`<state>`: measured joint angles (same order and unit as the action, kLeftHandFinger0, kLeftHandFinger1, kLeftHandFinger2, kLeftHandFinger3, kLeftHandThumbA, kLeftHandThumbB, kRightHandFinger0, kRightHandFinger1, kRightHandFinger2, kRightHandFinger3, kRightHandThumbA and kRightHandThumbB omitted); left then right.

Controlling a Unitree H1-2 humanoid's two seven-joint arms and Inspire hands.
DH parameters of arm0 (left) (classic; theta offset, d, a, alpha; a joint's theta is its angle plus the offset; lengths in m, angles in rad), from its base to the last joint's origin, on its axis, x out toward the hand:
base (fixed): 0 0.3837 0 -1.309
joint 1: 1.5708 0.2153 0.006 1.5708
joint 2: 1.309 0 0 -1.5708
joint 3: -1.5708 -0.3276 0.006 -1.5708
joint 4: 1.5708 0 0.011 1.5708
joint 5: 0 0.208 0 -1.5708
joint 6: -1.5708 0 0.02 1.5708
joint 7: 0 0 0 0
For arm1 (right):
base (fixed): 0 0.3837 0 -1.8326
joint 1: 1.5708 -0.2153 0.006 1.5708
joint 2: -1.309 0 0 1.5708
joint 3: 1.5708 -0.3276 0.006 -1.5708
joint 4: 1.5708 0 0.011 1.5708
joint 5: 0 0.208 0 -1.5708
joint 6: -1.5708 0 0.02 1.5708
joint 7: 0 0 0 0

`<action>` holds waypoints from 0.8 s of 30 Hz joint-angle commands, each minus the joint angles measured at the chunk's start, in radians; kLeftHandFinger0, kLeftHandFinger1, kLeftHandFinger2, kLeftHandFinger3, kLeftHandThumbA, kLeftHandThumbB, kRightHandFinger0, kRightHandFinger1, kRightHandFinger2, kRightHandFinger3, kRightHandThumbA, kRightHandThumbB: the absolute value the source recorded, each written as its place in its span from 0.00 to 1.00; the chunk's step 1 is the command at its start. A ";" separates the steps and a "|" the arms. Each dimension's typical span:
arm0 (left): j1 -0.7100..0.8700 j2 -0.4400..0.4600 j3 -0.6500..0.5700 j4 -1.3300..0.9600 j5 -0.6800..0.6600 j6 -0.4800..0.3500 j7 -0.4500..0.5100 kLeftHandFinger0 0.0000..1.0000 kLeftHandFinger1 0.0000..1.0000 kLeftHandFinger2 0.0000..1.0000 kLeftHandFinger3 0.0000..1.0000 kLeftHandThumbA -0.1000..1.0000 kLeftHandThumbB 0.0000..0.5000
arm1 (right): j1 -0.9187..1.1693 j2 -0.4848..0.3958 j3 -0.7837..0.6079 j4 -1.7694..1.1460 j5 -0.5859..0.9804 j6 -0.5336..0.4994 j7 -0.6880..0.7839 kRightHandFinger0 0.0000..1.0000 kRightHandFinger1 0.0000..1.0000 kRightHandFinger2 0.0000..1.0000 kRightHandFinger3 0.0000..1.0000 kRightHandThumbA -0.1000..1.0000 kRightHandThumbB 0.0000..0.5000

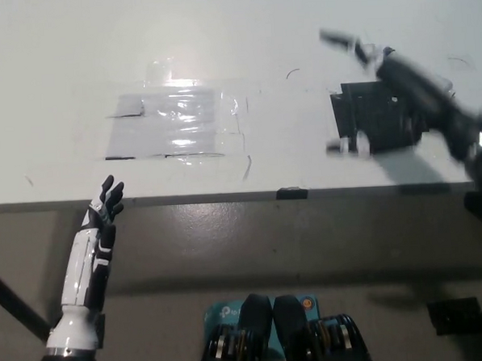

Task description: The robot uses right hand to pick up a small white air pumper and uses its left hand to compress it, and then puts it on the desk

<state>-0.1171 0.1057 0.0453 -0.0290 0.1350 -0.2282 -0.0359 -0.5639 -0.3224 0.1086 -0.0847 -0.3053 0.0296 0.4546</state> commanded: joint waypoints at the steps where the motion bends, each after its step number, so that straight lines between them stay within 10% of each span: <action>1: -0.109 0.024 -0.039 0.036 -0.058 -0.077 -0.054 1.00 1.00 1.00 1.00 1.00 0.63 | 0.275 0.120 -0.169 -0.632 0.265 -0.102 -0.229 1.00 1.00 1.00 1.00 1.00 0.72; 15: -0.020 0.049 -0.057 0.045 -0.059 -0.104 -0.063 1.00 1.00 1.00 1.00 1.00 0.66 | 0.430 0.293 -0.168 -0.171 0.174 -0.340 -0.269 1.00 1.00 1.00 1.00 1.00 0.32; 24: 0.071 0.074 -0.049 0.047 -0.087 -0.109 -0.077 1.00 1.00 1.00 1.00 1.00 0.62 | 0.451 0.319 -0.154 0.080 0.121 -0.403 -0.322 1.00 1.00 1.00 1.00 1.00 0.43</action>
<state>-0.0595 0.1529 -0.0023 0.0232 0.0856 -0.2754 -0.0874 -0.1123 -0.0135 -0.0385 -0.0485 -0.1851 -0.2506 0.2229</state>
